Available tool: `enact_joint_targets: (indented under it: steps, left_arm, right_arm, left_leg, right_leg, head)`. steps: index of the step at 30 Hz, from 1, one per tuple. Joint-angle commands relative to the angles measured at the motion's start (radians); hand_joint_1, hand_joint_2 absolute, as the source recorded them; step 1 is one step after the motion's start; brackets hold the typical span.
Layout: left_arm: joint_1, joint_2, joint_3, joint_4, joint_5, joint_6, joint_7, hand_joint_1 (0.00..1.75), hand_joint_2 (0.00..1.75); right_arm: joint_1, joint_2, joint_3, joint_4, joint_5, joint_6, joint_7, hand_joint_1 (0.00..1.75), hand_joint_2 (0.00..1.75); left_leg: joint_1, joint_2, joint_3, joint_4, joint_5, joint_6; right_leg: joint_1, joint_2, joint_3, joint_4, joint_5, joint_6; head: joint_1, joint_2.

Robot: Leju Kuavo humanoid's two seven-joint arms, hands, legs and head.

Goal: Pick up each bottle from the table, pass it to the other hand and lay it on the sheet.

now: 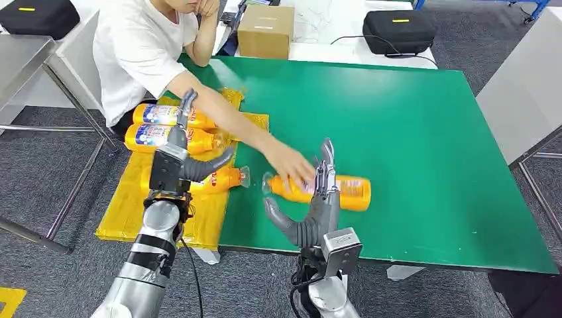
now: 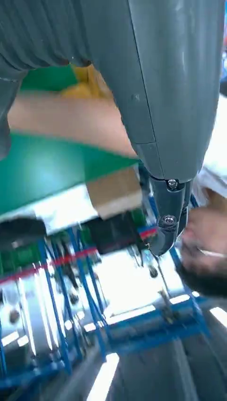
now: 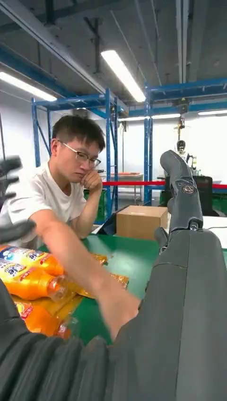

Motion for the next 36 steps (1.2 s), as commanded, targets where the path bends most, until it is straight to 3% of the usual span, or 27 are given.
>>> enact_joint_targets:
  steps: [1, 2, 5, 8, 13, 23, 30, 36]
  left_arm:
    - [0.036, 0.031, -0.113, -0.195, 0.125, 0.02, 0.017, 0.0, 1.75]
    - [0.068, 0.038, -0.123, -0.233, 0.159, 0.026, 0.012, 0.0, 1.75]
    - [0.195, 0.068, -0.114, -0.372, 0.173, 0.07, -0.023, 0.0, 1.75]
    - [0.277, 0.076, -0.081, -0.46, 0.153, 0.107, -0.035, 0.0, 1.75]
    - [0.287, 0.066, -0.057, -0.483, 0.116, 0.15, -0.052, 0.0, 1.75]
    - [0.286, 0.067, -0.073, -0.464, 0.093, 0.147, -0.051, 0.0, 1.75]
    - [0.259, 0.07, -0.087, -0.389, 0.108, 0.098, -0.007, 0.0, 1.75]
    - [0.258, 0.068, -0.102, -0.37, 0.111, 0.096, -0.001, 0.0, 1.75]
  right_arm:
    - [-0.065, -0.064, 0.046, 0.131, 0.215, -0.123, 0.0, 0.0, 1.75]
    - [-0.064, -0.089, 0.031, 0.169, 0.367, -0.143, 0.049, 0.0, 1.75]
    - [-0.013, -0.154, -0.041, 0.187, 0.604, -0.131, 0.193, 0.0, 1.75]
    - [0.046, -0.192, -0.107, 0.158, 0.728, -0.12, 0.274, 0.0, 1.75]
    - [0.095, -0.23, -0.169, 0.124, 0.921, -0.112, 0.386, 0.0, 1.75]
    - [0.061, -0.248, -0.19, 0.173, 0.962, -0.051, 0.438, 0.0, 1.75]
    - [-0.057, -0.226, -0.181, 0.384, 0.966, 0.026, 0.515, 0.0, 1.75]
    - [-0.145, -0.224, -0.212, 0.526, 0.973, 0.015, 0.544, 0.0, 1.75]
  left_leg:
    - [0.001, 0.002, 0.003, 0.001, -0.002, -0.001]
    - [0.001, 0.002, 0.003, 0.001, -0.002, -0.001]
    - [0.0, 0.003, 0.008, -0.004, -0.002, 0.0]
    - [0.0, 0.002, 0.008, -0.003, -0.002, -0.001]
    - [0.0, -0.001, 0.002, -0.001, -0.002, 0.0]
    - [0.0, 0.0, 0.002, -0.001, -0.002, -0.001]
    - [0.0, 0.002, 0.005, -0.001, -0.002, -0.001]
    - [0.0, 0.001, 0.005, -0.001, -0.002, -0.001]
  right_leg:
    - [0.001, 0.002, 0.003, 0.0, -0.001, -0.001]
    - [0.001, 0.002, 0.002, 0.0, -0.001, -0.001]
    - [0.0, 0.003, 0.008, -0.005, 0.0, -0.001]
    - [0.0, 0.002, 0.008, -0.004, -0.001, -0.001]
    - [0.0, -0.001, 0.003, -0.002, -0.002, -0.001]
    - [0.0, 0.0, 0.003, -0.002, -0.001, -0.001]
    - [0.001, 0.002, 0.005, -0.003, -0.001, -0.001]
    - [0.0, 0.001, 0.005, -0.002, -0.001, -0.001]
  head:
    - [0.0, 0.0]
    - [0.0, 0.0]
    - [0.0, 0.0]
    - [0.0, 0.0]
    - [0.0, 0.0]
    - [0.0, 0.0]
    - [0.0, 0.0]
    - [0.0, 0.0]
